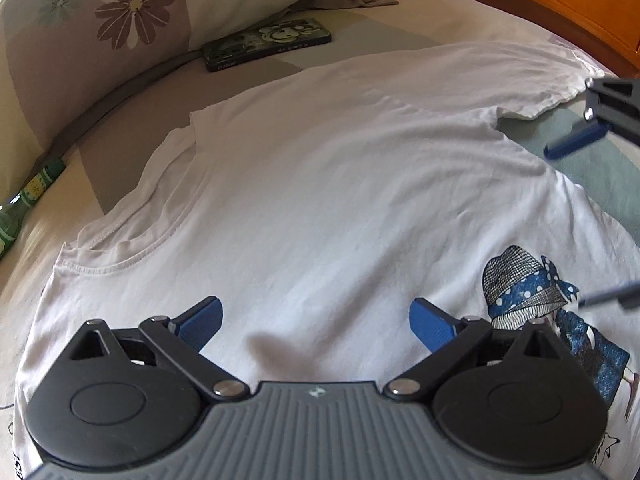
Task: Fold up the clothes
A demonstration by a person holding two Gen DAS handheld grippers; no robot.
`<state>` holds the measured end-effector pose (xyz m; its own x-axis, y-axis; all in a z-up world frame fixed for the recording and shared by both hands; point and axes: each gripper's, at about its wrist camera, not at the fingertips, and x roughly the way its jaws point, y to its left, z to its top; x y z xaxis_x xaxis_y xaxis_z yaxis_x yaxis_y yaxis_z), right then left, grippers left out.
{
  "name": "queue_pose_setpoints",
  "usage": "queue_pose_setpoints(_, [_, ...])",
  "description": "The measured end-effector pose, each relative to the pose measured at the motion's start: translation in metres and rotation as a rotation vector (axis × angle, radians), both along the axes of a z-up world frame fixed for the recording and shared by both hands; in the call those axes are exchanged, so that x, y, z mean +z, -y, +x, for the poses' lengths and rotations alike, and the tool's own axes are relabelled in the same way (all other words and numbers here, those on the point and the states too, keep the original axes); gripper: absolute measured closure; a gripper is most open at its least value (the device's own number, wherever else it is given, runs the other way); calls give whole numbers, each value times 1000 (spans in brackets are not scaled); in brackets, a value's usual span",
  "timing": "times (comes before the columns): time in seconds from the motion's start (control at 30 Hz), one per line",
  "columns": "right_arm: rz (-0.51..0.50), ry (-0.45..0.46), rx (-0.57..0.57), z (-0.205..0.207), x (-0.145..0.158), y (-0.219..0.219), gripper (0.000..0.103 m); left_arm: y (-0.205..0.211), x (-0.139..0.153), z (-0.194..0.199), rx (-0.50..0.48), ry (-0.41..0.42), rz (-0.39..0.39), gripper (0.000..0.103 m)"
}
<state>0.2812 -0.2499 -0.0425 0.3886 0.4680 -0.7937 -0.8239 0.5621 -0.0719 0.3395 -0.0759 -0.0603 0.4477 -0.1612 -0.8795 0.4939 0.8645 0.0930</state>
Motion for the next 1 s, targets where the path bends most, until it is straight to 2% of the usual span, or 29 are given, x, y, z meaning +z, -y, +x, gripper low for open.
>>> queue_pose_setpoints(0.1, [-8,-53,37,-14,-17,-16,0,-5,0,-5,19,-24,-20,4])
queue_pose_setpoints(0.23, [-6,-133,19,-27,-21,16,0,-8,1,-20,-27,-48,-27,4])
queue_pose_setpoints(0.37, [-116,-122,79,-46,-18,49,0,-6,1,-34,-59,-41,-28,4])
queue_pose_setpoints(0.5, [-196,-169,1,-40,-14,51,0,-1,5,-42,-79,-25,-46,4])
queue_pose_setpoints(0.57, [-194,-109,-25,-42,-5,40,0,0,8,-47,-106,-7,-51,4])
queue_pose_setpoints(0.63, [-136,-64,-30,-41,5,25,0,1,9,-52,-143,21,-36,4])
queue_pose_setpoints(0.8, [-84,-112,25,-39,-8,-21,0,-1,8,-64,-208,30,-2,4])
queue_pose_setpoints(0.87, [-97,-153,22,-44,-20,-26,0,-8,6,-72,-209,-3,-4,4])
queue_pose_setpoints(0.93, [-56,-162,-23,-47,-23,-14,0,-18,1,-82,-187,-64,-13,4])
queue_pose_setpoints(1.0, [-64,-172,-47,-49,-23,-9,0,-30,-4,-94,-156,-127,-25,4])
